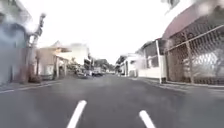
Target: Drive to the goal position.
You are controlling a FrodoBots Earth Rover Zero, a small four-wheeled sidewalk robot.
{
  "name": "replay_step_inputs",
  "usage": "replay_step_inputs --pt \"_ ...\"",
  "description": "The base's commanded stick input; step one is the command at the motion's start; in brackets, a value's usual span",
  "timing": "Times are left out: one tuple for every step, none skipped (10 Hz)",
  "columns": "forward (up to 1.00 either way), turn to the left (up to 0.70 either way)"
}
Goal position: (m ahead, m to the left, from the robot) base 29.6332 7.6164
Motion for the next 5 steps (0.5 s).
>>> replay_step_inputs --pt "1.00 -0.16" --pt "1.00 -0.08" --pt "1.00 -0.02" --pt "1.00 0.11" --pt "1.00 0.07"
